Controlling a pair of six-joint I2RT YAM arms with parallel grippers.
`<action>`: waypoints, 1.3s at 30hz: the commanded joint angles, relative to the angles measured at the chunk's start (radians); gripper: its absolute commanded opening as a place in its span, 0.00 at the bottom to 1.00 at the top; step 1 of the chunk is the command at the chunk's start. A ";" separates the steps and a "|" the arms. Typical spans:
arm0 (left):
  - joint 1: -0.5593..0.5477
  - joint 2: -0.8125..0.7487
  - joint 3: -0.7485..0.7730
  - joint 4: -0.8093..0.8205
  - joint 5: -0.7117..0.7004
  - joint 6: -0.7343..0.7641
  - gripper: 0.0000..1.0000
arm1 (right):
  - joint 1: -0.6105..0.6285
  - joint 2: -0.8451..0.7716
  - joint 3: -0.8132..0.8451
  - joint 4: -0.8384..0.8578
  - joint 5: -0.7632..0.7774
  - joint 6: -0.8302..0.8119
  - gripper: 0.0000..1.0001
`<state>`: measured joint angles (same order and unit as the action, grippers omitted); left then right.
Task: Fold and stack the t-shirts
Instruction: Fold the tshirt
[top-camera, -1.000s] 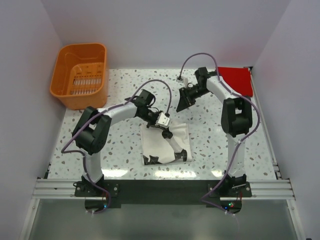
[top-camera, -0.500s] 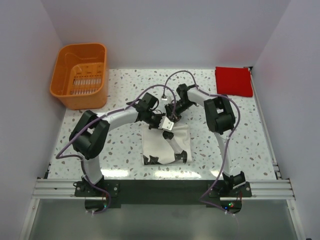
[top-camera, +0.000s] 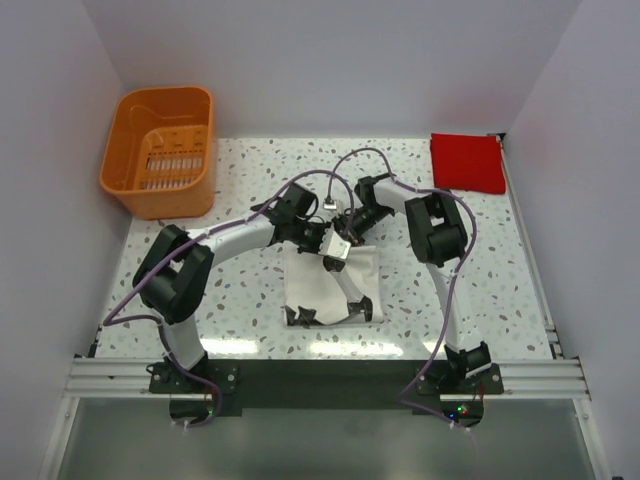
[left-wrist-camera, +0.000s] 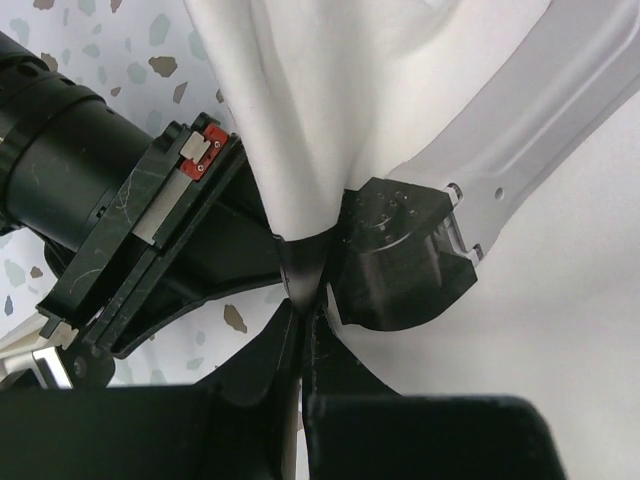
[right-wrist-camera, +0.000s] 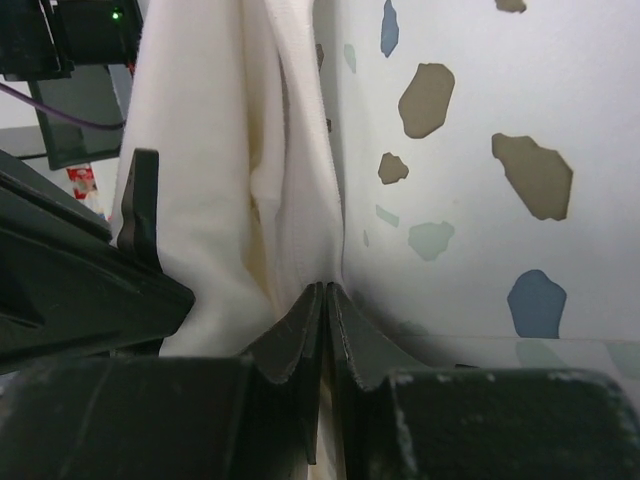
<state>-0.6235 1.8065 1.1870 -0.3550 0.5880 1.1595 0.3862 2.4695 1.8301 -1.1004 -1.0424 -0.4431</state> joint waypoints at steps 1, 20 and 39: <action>0.002 -0.021 0.037 0.068 -0.045 -0.021 0.00 | 0.006 0.042 -0.006 -0.001 0.081 -0.066 0.11; 0.016 0.011 0.098 0.062 -0.062 0.006 0.23 | -0.010 0.003 0.086 -0.081 0.154 -0.101 0.22; 0.294 0.140 0.432 -0.545 0.222 -0.113 0.39 | -0.147 -0.155 0.416 -0.332 0.435 -0.262 0.53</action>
<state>-0.3672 1.8603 1.5032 -0.7731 0.7551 1.0981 0.3065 2.4107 2.1963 -1.3220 -0.6353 -0.6537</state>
